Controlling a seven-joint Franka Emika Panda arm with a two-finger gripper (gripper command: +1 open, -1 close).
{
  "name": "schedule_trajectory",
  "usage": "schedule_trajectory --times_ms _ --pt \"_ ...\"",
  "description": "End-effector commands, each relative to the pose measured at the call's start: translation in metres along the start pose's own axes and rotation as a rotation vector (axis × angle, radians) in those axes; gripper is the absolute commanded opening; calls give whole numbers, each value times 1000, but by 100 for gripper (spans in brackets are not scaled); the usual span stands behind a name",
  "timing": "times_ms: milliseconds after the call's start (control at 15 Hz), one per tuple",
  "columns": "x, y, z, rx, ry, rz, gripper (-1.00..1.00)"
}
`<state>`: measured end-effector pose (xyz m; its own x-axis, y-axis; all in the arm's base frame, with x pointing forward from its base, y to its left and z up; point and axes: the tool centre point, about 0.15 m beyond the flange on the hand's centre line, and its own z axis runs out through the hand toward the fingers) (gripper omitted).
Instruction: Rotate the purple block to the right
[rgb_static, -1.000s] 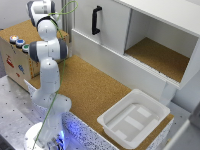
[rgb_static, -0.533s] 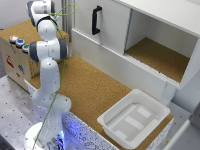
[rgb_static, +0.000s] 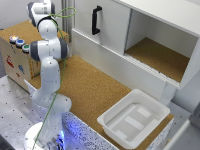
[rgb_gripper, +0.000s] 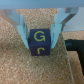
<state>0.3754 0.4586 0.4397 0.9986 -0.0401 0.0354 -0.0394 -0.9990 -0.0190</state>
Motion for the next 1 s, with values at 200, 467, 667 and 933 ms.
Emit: schedule_trajectory --times_ms 200,467,667,933 --pt "17 0 -59 -76 69 -45 100" --pt "16 5 -98 -75 121 -107 100" --pt "18 21 -111 -72 112 -220 100" --pt "29 75 -118 -58 143 -291 100"
